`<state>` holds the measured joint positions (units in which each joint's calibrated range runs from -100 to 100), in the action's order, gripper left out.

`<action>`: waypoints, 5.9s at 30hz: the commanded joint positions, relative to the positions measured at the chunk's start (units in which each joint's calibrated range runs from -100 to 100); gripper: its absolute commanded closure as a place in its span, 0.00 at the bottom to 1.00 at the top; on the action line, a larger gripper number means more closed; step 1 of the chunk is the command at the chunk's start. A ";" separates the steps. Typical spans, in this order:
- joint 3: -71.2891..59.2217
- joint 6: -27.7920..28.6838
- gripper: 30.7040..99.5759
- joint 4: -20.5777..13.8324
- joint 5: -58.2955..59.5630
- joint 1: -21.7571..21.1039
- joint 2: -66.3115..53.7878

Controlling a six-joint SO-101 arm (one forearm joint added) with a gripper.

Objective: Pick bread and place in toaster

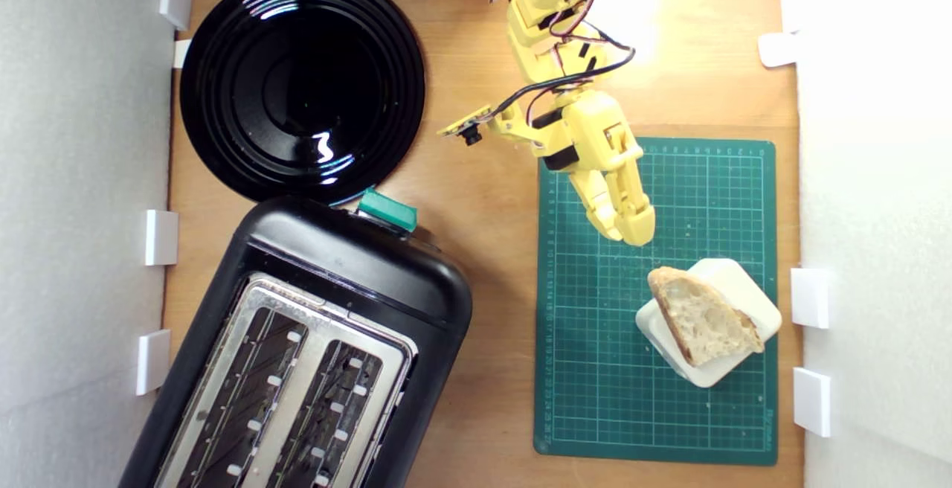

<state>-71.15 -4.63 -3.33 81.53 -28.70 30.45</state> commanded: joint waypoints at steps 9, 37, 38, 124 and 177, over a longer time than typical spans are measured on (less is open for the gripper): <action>2.56 2.20 0.17 0.07 1.92 -0.47 -0.50; 12.10 1.99 0.17 -0.02 1.32 -0.47 3.58; 12.46 1.99 0.17 -0.02 0.56 -0.47 3.58; 28.71 0.47 0.58 0.34 -7.72 -1.68 4.74; 59.76 -28.82 0.58 0.16 -111.39 26.84 -71.13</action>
<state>-21.41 -30.61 -3.51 -23.98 -3.62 -42.04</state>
